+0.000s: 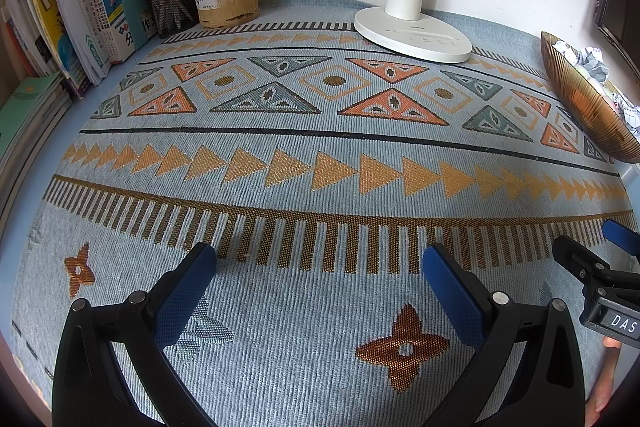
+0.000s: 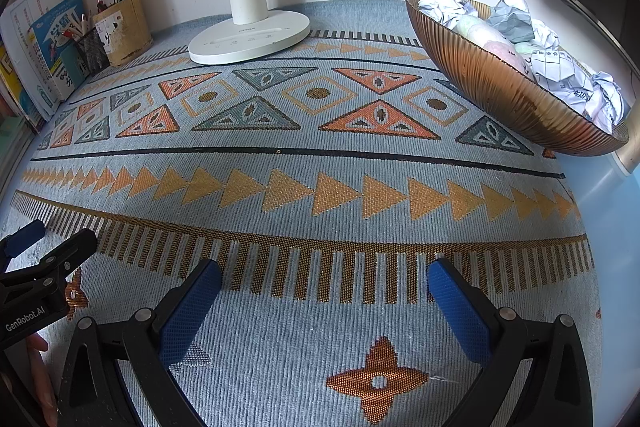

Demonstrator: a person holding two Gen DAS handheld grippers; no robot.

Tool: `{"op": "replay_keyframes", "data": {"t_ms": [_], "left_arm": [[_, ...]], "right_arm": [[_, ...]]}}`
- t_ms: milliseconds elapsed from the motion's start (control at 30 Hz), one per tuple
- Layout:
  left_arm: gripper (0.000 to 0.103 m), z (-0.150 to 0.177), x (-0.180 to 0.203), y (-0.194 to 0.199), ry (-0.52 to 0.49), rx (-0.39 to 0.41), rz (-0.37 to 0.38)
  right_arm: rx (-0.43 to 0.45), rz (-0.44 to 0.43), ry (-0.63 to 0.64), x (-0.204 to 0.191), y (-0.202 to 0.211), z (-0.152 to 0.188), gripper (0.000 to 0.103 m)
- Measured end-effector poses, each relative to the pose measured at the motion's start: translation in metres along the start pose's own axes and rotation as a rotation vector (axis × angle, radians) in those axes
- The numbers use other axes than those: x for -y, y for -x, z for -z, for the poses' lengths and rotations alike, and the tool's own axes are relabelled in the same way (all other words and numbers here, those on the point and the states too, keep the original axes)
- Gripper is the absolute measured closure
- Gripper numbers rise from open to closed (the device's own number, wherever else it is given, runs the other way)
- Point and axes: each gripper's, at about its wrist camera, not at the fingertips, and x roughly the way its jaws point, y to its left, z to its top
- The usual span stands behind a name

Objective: Organize objects

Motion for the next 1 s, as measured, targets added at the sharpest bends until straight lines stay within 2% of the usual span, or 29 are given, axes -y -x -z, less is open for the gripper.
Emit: {"op": "replay_keyframes", "data": {"t_ms": [400,533,1000], "left_arm": [[0.0,-0.0022,-0.0035,-0.0016,-0.008,0.002,0.009],[0.0,-0.003,-0.0028,-0.0022,-0.01,0.003,0.011],[0.0,-0.0031,-0.0009,-0.0017,-0.008,0.003,0.009]], "right_arm": [[-0.007,0.021,-0.024,0.0006,0.0,-0.0002,0.0],[0.038,0.029,-0.035,0.0008,0.002,0.0045,0.0],[0.039,0.03,-0.036,-0.0004,0.0027,0.0038,0.0]]}}
